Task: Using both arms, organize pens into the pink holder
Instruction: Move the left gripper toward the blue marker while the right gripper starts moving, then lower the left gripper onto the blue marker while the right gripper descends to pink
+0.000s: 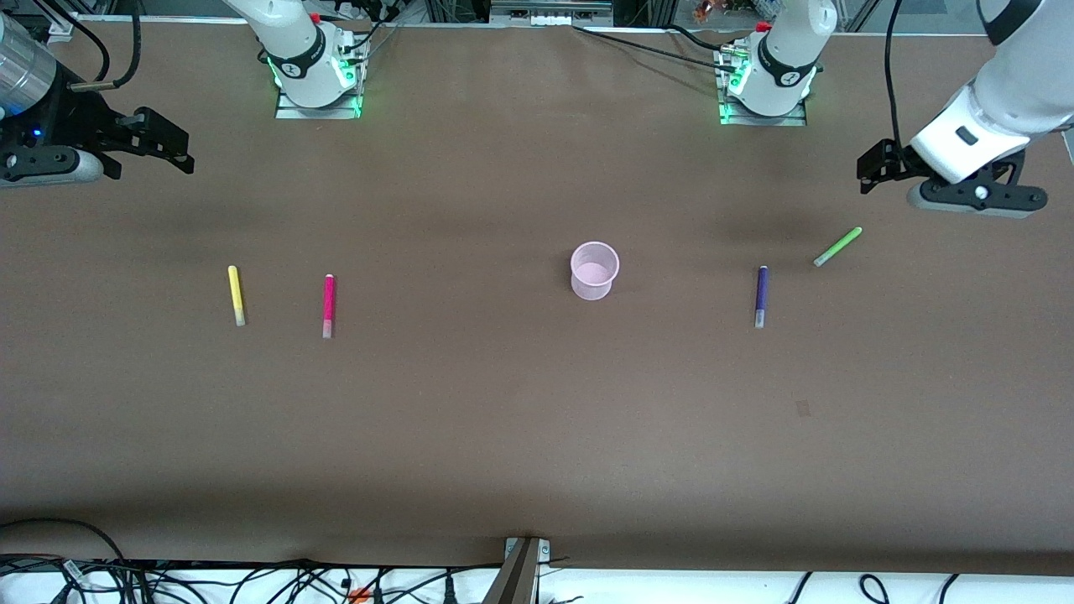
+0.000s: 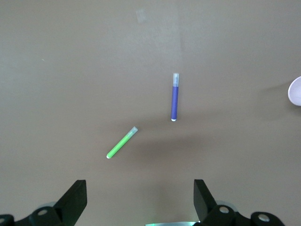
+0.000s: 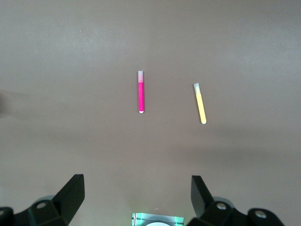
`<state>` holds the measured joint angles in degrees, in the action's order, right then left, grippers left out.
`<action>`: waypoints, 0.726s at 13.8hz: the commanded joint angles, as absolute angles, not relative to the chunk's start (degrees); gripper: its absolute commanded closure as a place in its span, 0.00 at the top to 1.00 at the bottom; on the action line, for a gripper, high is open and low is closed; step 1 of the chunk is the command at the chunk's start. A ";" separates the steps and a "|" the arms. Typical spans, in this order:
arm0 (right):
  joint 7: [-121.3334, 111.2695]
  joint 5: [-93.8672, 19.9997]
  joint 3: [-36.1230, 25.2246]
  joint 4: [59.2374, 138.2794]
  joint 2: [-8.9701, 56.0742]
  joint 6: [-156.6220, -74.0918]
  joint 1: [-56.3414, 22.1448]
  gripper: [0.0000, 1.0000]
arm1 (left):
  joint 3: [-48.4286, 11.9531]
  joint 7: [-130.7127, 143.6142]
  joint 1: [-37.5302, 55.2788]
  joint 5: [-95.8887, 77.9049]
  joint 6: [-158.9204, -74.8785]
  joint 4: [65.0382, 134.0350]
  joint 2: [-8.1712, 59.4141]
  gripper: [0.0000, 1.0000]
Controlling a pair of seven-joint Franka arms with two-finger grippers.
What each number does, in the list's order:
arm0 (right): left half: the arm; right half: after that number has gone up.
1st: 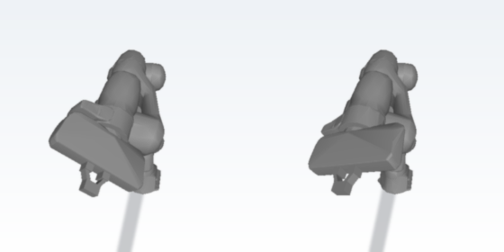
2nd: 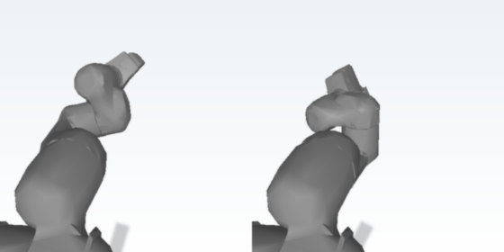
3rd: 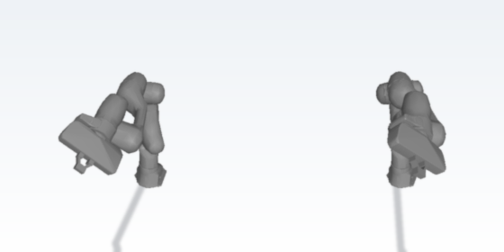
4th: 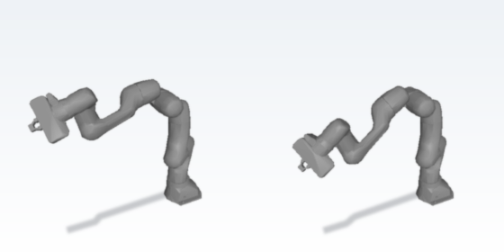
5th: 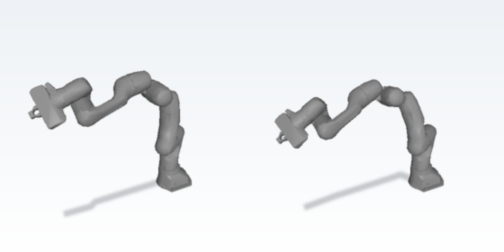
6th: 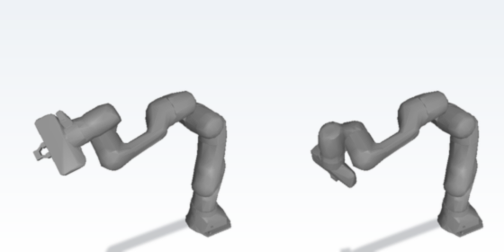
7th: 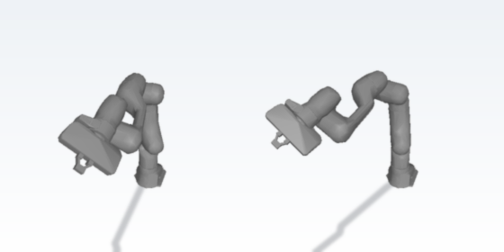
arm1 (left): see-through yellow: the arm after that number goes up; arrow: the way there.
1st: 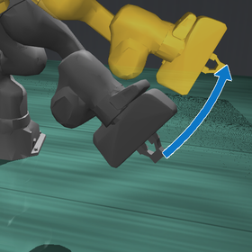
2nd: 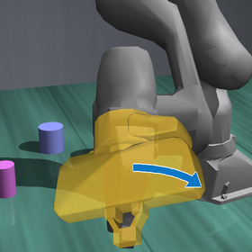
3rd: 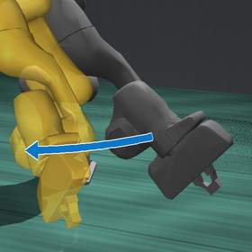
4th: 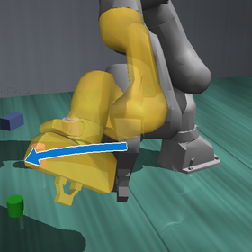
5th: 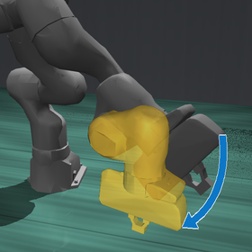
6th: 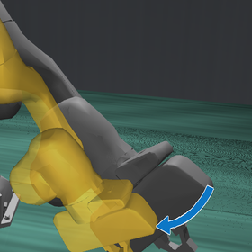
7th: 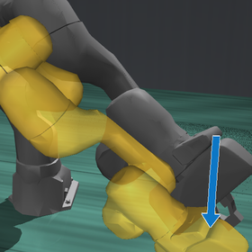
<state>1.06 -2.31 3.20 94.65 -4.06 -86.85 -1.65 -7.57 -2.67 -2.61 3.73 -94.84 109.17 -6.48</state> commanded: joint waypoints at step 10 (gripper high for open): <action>2.11 -2.37 6.41 117.14 -2.64 -110.98 -1.76 1.00 | -10.37 -7.46 -2.54 6.06 -123.77 125.72 7.73 1.00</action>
<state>1.50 -2.34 5.57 111.79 -2.22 -105.81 -1.72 -9.87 -5.01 -2.13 3.95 -114.46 116.97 9.54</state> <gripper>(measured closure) 0.000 0.000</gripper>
